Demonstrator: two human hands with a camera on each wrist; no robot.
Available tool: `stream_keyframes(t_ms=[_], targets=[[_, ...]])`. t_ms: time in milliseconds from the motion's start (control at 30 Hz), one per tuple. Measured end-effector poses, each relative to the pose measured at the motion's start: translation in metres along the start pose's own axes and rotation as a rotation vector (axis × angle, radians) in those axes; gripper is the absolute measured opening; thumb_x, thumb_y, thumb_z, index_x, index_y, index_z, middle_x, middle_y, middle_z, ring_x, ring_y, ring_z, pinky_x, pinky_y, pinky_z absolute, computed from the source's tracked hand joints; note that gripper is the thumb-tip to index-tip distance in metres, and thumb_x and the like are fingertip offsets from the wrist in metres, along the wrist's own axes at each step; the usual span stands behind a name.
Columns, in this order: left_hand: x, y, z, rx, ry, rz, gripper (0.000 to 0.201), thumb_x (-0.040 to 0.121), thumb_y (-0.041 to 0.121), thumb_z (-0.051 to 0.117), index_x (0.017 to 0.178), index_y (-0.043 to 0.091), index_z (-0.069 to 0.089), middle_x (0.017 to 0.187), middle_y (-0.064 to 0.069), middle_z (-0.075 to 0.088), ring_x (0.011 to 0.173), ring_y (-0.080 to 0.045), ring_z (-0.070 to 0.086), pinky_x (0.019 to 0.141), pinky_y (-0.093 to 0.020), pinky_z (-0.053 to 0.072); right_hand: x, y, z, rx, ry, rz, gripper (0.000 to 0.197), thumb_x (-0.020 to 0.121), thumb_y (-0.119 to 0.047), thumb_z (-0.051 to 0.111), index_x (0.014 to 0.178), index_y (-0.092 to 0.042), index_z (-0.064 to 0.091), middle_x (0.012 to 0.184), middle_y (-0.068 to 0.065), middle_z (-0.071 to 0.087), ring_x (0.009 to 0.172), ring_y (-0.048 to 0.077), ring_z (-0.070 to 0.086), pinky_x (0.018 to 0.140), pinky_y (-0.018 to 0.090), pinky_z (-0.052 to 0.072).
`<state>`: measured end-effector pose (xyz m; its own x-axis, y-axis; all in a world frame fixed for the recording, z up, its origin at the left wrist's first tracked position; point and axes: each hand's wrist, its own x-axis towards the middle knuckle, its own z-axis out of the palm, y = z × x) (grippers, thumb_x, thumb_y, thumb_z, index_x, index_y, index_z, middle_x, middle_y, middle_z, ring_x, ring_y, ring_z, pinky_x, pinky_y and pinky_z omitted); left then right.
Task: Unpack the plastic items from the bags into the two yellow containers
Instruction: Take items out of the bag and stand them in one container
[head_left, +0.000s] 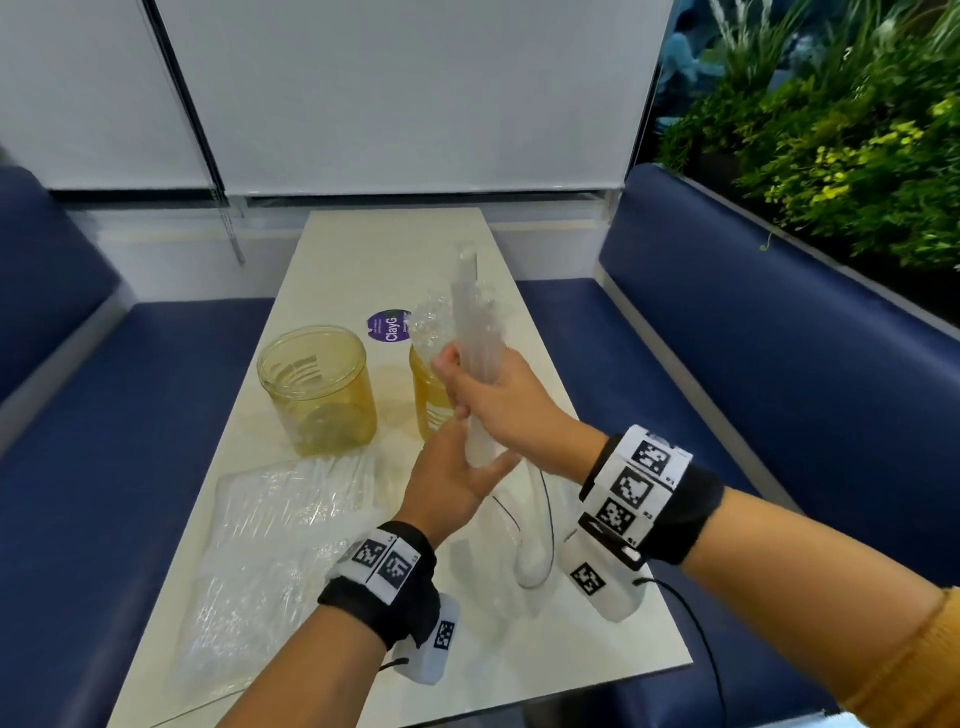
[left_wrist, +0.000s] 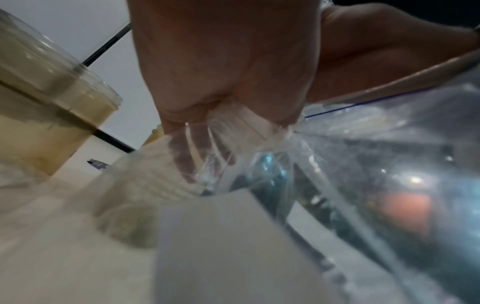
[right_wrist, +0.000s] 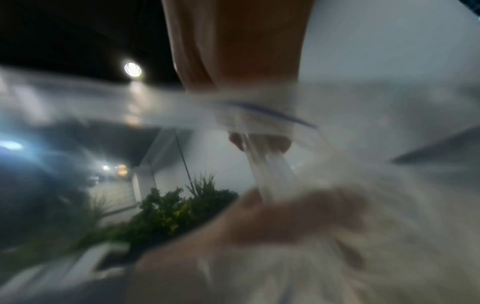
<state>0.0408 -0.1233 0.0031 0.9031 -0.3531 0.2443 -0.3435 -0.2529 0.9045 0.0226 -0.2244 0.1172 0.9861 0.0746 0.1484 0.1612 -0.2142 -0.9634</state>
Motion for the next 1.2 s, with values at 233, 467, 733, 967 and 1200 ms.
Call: stream_keyframes(t_ms=[233, 467, 733, 967, 1200], targets=[[-0.016, -0.038, -0.004, 0.100, -0.058, -0.096, 0.060, 0.082, 0.048, 0.078, 0.136, 0.031, 0.055, 0.130, 0.017, 0.059, 0.120, -0.004, 0.056, 0.104, -0.032, 0.046, 0.057, -0.064, -0.039, 0.183, 0.076, -0.181, 0.011, 0.103, -0.017, 0.054, 0.093, -0.013, 0.053, 0.063, -0.004, 0.045, 0.056, 0.012, 0.046, 0.063, 0.033, 0.047], [-0.023, -0.045, -0.011, 0.336, -0.025, 0.043, 0.072, 0.097, 0.045, 0.061, 0.158, 0.032, 0.027, 0.159, 0.017, 0.032, 0.139, -0.010, 0.035, 0.116, -0.031, 0.035, 0.125, -0.066, -0.066, 0.119, 0.250, -0.322, 0.010, 0.102, -0.024, 0.055, 0.096, -0.016, 0.055, 0.061, -0.012, 0.056, 0.059, 0.009, 0.060, 0.089, 0.059, 0.055], [-0.034, -0.040, -0.009, 0.635, -0.066, 0.432, 0.074, 0.089, 0.020, 0.075, 0.154, 0.019, 0.039, 0.159, 0.006, 0.039, 0.131, -0.012, 0.048, 0.105, -0.023, 0.048, 0.169, -0.038, -0.058, -0.024, 0.098, -0.212, 0.012, 0.105, -0.029, 0.050, 0.100, -0.019, 0.052, 0.077, 0.006, 0.062, 0.079, 0.024, 0.069, 0.072, 0.027, 0.056], [-0.043, -0.041, -0.019, 0.377, -0.034, 0.368, 0.019, 0.082, 0.029, 0.077, 0.096, 0.024, 0.064, 0.138, 0.015, 0.055, 0.131, -0.008, 0.049, 0.103, -0.036, 0.043, 0.185, 0.025, -0.033, -0.095, 0.034, -0.044, 0.020, 0.104, -0.032, 0.050, 0.101, -0.013, 0.055, 0.081, 0.010, 0.068, 0.080, 0.020, 0.069, 0.079, 0.029, 0.056], [0.040, 0.035, -0.066, 0.364, 0.411, 0.555, 0.011, 0.092, 0.010, 0.065, 0.085, 0.003, 0.063, 0.099, -0.010, 0.066, 0.094, -0.026, 0.061, 0.083, -0.044, 0.051, 0.187, 0.058, -0.023, -0.205, 0.153, 0.030, 0.048, 0.100, -0.045, 0.055, 0.095, 0.000, 0.072, 0.086, 0.009, 0.075, 0.080, 0.018, 0.068, 0.077, 0.029, 0.050]])
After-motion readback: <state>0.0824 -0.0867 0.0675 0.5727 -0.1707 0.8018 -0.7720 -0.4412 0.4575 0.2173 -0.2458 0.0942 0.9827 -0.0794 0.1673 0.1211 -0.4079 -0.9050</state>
